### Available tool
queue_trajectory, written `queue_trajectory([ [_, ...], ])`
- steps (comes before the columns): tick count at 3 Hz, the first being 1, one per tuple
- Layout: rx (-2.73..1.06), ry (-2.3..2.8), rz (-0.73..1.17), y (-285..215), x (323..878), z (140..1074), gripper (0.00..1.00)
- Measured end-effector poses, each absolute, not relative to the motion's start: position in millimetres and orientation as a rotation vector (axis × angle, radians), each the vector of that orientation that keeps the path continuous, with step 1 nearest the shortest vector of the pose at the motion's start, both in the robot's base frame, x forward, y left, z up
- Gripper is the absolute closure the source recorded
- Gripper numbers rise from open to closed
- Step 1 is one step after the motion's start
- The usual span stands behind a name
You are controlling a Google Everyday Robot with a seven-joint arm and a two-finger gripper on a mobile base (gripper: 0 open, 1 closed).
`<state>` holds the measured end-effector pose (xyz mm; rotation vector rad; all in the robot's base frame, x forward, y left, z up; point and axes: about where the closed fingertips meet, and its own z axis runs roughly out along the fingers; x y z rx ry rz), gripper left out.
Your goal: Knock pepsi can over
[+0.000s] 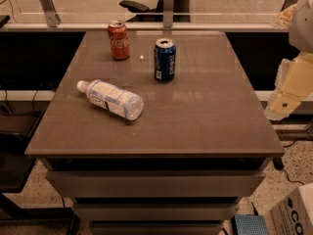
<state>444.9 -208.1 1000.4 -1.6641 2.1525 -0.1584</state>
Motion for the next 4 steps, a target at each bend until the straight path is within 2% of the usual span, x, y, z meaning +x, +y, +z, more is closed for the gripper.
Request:
queue_trajectory([
  [4,-1.628,2.034,-0.133,-160,516,993,0.00],
])
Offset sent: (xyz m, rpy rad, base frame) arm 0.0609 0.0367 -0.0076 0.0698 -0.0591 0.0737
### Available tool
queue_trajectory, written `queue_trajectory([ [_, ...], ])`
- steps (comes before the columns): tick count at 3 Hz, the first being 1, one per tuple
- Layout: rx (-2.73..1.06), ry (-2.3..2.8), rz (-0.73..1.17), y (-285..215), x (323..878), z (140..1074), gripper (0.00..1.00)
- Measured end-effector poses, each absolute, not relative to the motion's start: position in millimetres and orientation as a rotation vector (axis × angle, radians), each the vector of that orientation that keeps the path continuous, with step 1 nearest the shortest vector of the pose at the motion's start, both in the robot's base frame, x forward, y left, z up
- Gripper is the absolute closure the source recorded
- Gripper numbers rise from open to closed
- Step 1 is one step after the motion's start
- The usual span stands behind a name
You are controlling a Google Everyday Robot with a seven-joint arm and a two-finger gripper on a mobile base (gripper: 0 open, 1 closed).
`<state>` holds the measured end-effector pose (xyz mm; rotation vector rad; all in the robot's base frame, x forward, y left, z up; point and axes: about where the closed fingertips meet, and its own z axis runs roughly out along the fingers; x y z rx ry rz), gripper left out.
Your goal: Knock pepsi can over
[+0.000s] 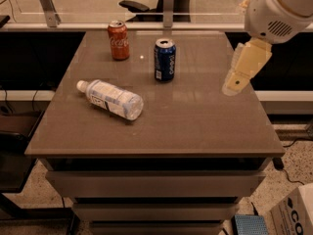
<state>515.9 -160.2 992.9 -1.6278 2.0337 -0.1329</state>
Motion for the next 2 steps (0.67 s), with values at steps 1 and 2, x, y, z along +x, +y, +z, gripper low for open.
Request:
queue_trajectory([
  [1,-1.610,2.011,-0.087,-141,529,988,0.00],
  [2,-1.611,1.980,-0.018,-117,542,979,0.00],
])
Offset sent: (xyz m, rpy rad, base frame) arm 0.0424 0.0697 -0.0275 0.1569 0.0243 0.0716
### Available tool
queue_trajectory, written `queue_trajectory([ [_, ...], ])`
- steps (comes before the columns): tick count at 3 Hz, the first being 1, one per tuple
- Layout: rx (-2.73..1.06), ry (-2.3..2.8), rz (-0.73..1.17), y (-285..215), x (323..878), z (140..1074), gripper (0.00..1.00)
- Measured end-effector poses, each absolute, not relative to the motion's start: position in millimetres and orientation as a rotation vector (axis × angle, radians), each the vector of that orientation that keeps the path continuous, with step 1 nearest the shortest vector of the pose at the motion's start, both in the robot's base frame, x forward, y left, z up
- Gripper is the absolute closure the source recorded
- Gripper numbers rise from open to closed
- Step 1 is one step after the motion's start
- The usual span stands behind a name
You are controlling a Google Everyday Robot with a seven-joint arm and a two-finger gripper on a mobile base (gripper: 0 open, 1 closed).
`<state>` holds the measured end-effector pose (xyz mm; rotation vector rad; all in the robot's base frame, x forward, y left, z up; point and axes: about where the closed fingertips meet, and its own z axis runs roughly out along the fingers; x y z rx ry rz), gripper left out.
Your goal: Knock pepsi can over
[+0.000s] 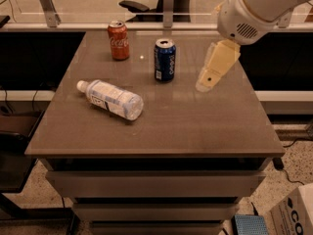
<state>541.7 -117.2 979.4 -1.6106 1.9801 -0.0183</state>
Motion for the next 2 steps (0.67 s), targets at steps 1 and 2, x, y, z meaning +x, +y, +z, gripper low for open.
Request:
queue_trajectory([
  [1,-1.631,1.950,0.047,-94,551,966,0.00],
  [2,-1.657,1.920,0.110,-71,559,951,0.00],
])
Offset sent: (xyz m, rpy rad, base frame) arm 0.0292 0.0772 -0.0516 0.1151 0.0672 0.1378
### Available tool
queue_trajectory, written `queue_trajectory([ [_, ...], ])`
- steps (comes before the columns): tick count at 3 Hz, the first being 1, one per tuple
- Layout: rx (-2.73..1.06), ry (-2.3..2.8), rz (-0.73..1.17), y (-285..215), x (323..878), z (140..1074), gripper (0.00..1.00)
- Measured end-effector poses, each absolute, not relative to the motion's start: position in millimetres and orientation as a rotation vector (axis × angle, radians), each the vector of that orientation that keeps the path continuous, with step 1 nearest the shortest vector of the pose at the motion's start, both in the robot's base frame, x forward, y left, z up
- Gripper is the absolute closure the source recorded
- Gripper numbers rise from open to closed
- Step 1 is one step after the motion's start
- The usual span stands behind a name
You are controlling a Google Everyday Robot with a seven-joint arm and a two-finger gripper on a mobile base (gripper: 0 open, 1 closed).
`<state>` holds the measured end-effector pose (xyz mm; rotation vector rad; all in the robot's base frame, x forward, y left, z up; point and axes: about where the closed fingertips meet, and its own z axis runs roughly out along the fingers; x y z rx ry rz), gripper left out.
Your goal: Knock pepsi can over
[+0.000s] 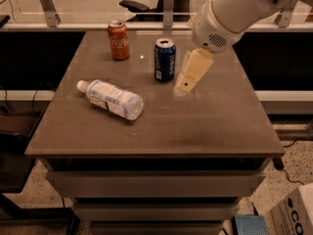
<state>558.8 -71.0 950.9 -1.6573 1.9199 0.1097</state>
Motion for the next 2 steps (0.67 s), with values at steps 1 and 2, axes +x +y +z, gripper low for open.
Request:
queue_trajectory([
  [1,-1.697,1.901,0.153,-52.8,564.7,932.2,0.00],
  [2,-1.698,1.901,0.153,-52.8,564.6,932.2,0.00],
])
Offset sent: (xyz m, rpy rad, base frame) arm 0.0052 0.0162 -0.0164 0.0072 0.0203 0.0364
